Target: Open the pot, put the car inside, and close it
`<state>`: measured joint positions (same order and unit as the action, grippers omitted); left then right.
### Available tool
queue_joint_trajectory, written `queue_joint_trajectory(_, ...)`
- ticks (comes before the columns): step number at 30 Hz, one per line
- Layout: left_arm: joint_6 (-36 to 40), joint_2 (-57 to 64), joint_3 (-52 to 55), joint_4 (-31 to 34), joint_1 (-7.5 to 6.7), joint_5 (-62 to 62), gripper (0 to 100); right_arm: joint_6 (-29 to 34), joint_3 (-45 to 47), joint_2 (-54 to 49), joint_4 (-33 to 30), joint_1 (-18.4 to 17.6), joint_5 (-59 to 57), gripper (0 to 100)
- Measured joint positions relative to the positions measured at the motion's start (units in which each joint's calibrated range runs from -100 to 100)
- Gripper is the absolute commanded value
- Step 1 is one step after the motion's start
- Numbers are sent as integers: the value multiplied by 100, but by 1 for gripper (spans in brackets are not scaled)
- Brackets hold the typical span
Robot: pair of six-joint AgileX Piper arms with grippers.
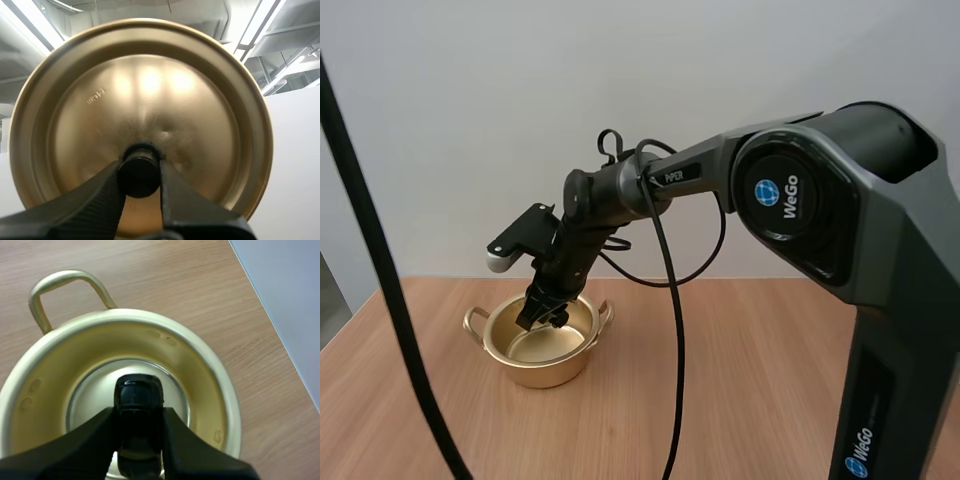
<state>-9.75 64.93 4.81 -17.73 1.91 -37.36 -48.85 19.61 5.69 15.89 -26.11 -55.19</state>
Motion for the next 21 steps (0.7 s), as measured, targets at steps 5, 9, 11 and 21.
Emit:
queue_joint_trajectory(5,0,0,0,0,0,0,0,0,0,137,-216,-144,145,0)
queue_joint_trajectory(9,0,0,0,0,0,0,0,0,0,272,-312,-151,163,0)
queue_joint_trajectory(11,0,0,0,0,0,0,0,0,0,376,-342,-151,163,0)
queue_joint_trajectory(21,0,14,0,0,0,0,0,0,0,813,-428,-151,720,0)
